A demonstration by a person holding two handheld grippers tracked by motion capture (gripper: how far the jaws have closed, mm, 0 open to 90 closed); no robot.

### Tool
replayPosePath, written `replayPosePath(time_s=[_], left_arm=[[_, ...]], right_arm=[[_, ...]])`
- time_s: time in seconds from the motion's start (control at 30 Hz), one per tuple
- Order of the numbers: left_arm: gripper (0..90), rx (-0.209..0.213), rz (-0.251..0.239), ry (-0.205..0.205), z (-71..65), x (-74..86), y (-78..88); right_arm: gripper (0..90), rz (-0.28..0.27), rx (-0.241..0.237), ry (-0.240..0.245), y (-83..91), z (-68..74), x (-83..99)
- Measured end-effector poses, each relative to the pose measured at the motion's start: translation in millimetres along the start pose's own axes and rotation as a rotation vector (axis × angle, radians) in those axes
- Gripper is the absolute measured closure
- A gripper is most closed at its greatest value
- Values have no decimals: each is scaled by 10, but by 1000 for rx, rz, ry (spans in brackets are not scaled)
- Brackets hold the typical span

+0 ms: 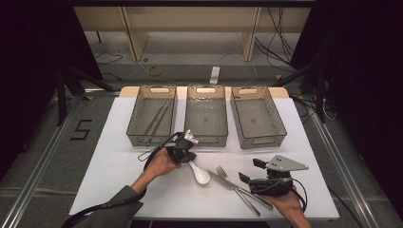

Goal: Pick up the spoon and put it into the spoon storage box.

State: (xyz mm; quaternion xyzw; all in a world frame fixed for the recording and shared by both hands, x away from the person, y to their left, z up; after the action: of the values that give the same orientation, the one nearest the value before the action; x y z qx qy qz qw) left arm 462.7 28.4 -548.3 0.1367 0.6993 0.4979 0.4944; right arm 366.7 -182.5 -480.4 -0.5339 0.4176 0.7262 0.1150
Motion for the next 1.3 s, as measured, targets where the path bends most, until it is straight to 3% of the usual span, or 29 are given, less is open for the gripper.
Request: replayPosePath(time_s=[0.17,0.37,0.87,1.0,1.1,1.2,1.3], left_arm=[[891,9,45,5,-13,97,68],[890,16,110,-20,-70,236,163],[890,63,180,-18,-245,491,337],[889,79,183,-27,-296,511,378],[874,75,143,-11,-275,453,443],[805,71,97,-3,-273,404,519],[633,80,94,6,-296,394,554]], right_arm=[[270,7,4,10,0,6,3],[270,4,8,11,5,8,0],[270,7,14,24,16,18,-9],[270,6,15,24,19,18,-11],[270,7,14,27,19,21,-12],[270,3,14,29,23,29,-20],[270,7,14,28,16,27,-14]])
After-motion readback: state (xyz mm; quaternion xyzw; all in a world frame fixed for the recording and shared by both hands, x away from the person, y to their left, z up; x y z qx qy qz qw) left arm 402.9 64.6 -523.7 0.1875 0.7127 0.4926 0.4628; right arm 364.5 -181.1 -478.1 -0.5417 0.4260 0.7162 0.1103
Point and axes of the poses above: each handheld gripper's, and its own axes: y roughly backward along the jaws, x roughly out of its underside, z roughly to its left, the point moved 9 cm from there along -y, roughly forward along the jaws, and after that the axes turned 1 degree about -z, right-handed, at the moved point
